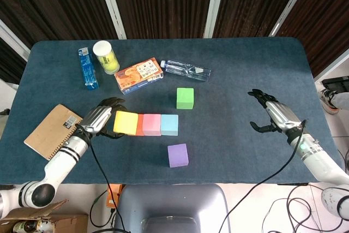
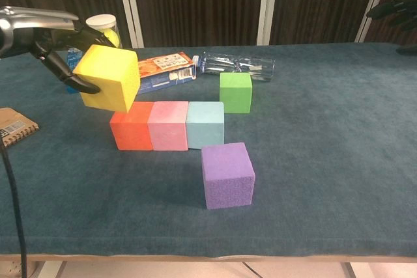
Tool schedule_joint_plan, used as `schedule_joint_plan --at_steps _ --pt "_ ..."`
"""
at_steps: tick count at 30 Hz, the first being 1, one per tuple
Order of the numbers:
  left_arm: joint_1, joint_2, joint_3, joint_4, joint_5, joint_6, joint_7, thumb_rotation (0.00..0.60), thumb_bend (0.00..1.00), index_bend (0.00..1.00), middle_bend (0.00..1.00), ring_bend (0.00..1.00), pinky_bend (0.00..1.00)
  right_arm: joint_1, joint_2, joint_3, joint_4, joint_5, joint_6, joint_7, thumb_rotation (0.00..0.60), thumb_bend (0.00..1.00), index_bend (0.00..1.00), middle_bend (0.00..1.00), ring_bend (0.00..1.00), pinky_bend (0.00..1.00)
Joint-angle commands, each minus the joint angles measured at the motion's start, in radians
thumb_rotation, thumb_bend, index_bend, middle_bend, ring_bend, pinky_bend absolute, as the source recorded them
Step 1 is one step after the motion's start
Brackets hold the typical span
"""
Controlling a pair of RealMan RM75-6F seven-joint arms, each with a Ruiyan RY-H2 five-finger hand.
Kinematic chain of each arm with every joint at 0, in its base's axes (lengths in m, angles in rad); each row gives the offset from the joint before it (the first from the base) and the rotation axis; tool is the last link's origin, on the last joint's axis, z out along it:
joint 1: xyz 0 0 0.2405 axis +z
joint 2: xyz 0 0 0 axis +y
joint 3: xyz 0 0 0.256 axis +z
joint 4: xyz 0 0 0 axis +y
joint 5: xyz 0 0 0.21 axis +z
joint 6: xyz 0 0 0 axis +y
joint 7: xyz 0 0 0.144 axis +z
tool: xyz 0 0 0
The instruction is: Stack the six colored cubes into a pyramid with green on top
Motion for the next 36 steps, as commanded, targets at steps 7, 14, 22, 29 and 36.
schedule_joint_plan --at_steps 7,14,22,29,36 --pt "-0.128 -0.088 -0.019 0.223 -0.075 -0.207 -0.139 0.600 0.27 0.48 0.12 0.02 0.05 0.043 0.009 0.003 -0.002 0.091 -0.046 -0.065 0.600 0.32 0.08 0.00 0.00 0.00" --pt "-0.151 -0.109 -0.007 0.262 -0.075 -0.223 -0.194 0.600 0.29 0.48 0.12 0.01 0.05 0.047 0.014 0.004 -0.003 0.130 -0.037 -0.095 0.600 0.32 0.08 0.00 0.00 0.00" --pt "-0.176 -0.144 0.034 0.286 -0.088 -0.166 -0.187 0.600 0.29 0.48 0.12 0.01 0.05 0.047 0.007 0.001 0.006 0.135 -0.043 -0.102 0.600 0.32 0.08 0.00 0.00 0.00" --pt "-0.195 -0.173 0.055 0.285 -0.151 -0.102 -0.167 0.600 0.29 0.48 0.12 0.01 0.05 0.043 -0.001 0.000 0.029 0.128 -0.056 -0.089 0.600 0.32 0.07 0.00 0.00 0.00" --pt "-0.209 -0.183 0.073 0.294 -0.165 -0.115 -0.159 0.600 0.30 0.48 0.12 0.01 0.05 0.040 -0.011 -0.001 0.051 0.117 -0.069 -0.075 0.600 0.32 0.06 0.00 0.00 0.00"
